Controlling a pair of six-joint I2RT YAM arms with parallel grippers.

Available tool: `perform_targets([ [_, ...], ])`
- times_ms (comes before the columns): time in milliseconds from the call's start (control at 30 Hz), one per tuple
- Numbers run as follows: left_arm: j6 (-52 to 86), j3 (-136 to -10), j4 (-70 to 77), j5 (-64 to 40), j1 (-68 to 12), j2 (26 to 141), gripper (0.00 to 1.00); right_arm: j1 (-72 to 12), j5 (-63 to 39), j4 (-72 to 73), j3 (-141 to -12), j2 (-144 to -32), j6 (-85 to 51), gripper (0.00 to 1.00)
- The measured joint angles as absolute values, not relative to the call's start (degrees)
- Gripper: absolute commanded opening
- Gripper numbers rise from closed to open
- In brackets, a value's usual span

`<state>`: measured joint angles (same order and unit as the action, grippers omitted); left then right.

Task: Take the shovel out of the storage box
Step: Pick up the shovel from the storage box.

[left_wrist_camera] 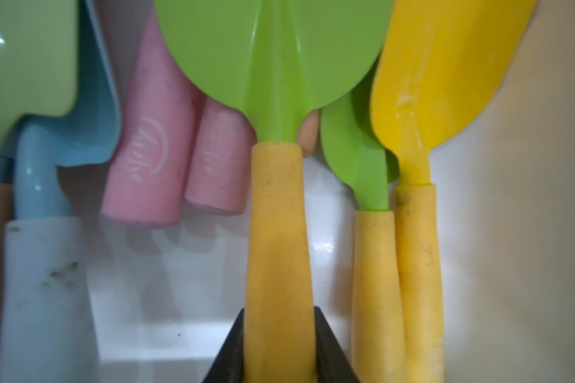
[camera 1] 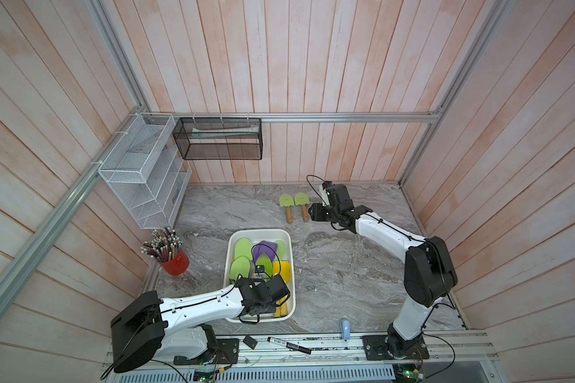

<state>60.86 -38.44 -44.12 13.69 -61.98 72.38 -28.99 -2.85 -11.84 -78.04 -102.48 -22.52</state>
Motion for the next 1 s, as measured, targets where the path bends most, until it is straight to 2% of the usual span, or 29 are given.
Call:
perform_targets([
  [133, 60.88, -38.46, -44.29, 13.78, -62.06, 71.55, 0.17, -29.12, -2.85, -11.46, -77.65, -102.48, -22.52, 0.56],
  [367, 60.29, -40.71, -46.46, 13.67, -61.63, 66.67, 0.16, -29.74, -2.94, -10.31, -74.50, -101.54, -22.90, 0.56],
  [533, 57.06, -41.80, -45.56, 11.75, -57.17, 61.71, 0.16, -30.74, -4.58, -8.91, -71.02, -96.77, -24.03, 0.56],
  [767, 49.34, -39.48, -34.46, -3.05, -37.52, 51.42, 0.16, -31.11, -11.31, -2.63, -64.58, -88.27, -28.21, 0.64],
  [1000, 46.06, -35.03, -20.49, -23.68, -20.53, 52.36, 0.16, -32.86, -21.15, 6.98, -57.74, -85.80, -34.72, 0.70],
])
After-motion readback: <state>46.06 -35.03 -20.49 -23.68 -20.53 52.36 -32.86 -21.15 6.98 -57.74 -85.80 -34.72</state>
